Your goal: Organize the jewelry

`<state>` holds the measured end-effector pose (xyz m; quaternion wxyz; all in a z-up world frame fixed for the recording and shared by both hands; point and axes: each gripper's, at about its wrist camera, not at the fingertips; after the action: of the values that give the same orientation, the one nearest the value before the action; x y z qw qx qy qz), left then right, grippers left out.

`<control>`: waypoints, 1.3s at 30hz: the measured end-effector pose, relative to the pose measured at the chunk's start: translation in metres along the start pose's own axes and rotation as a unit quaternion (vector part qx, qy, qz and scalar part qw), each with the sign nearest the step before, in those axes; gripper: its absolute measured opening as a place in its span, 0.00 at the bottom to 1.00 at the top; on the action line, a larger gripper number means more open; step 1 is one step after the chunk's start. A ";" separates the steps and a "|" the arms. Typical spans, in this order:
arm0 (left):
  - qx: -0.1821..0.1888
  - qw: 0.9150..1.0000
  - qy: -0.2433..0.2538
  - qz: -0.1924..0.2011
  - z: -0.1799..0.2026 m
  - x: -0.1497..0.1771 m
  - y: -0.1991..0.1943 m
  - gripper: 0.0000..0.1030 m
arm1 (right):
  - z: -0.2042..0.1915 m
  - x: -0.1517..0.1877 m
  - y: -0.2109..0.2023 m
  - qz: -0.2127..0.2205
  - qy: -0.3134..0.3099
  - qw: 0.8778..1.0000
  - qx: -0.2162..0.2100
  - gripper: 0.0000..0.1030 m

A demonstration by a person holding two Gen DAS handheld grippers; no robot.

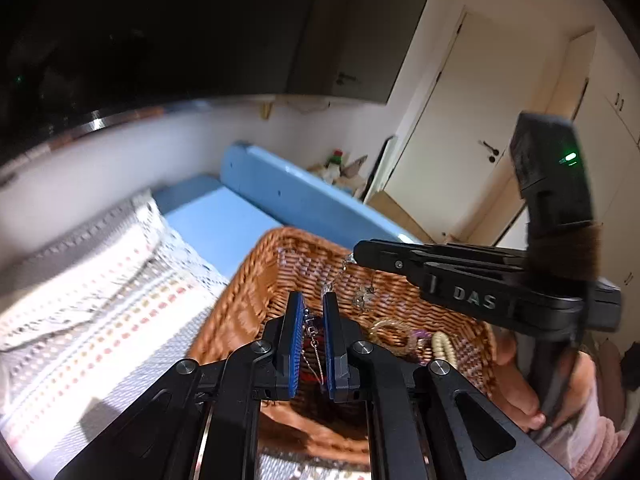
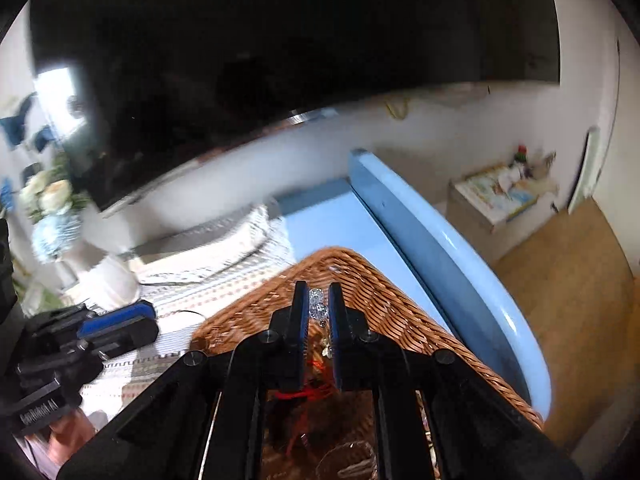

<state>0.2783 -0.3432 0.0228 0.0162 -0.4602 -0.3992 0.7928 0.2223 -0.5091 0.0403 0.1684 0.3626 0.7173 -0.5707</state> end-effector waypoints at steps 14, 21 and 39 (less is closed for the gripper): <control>-0.068 0.997 0.026 0.007 0.019 0.024 -0.030 0.48 | 0.005 0.021 0.004 -0.019 0.019 0.999 -0.020 0.47; -0.067 0.995 0.042 0.058 0.054 0.049 -0.106 0.48 | -0.020 0.044 -0.060 0.021 0.005 1.000 -0.019 0.64; -0.207 0.976 0.020 0.066 0.046 0.141 -0.121 0.55 | -0.042 0.168 -0.116 0.041 0.040 0.995 0.082 0.73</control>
<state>0.1217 -0.2342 0.0117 -0.1233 -0.4948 -0.5229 0.6831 0.0323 -0.4245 0.0233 0.1329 0.4269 0.6587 -0.6051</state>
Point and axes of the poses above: each gripper's, at about its wrist camera, not at the fingertips, and y roughly the way its jaws point, z to its right, x to its underside, and after that the axes turned 4 degrees about -x, right-handed
